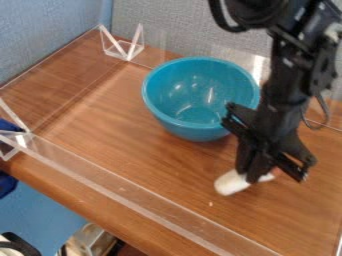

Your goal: Remove the mushroom from inside the blue bowl and put it on the table

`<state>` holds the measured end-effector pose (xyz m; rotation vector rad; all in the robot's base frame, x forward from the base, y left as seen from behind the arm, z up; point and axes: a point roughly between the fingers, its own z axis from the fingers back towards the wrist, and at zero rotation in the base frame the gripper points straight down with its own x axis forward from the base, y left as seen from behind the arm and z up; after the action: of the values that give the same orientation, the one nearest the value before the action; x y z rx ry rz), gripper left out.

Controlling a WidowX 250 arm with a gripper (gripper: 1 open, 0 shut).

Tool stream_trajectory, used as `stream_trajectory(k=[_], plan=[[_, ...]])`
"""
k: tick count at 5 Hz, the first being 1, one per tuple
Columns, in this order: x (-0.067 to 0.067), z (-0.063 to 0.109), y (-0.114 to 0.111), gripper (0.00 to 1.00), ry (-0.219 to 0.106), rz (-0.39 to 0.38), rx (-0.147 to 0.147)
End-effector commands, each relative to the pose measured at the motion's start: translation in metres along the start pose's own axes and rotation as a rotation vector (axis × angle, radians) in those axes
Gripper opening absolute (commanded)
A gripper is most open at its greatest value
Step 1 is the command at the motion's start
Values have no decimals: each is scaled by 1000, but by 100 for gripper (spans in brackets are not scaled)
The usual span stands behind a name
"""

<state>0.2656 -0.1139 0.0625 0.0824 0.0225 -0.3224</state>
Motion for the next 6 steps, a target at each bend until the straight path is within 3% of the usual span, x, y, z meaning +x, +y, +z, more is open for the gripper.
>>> stream_trajectory(k=[1,3,6], plan=[[2,23,-6,0,-40,-15,42],[6,2,-41,0,-72,-77,88],[3,1,-10,0,-109,60,138]])
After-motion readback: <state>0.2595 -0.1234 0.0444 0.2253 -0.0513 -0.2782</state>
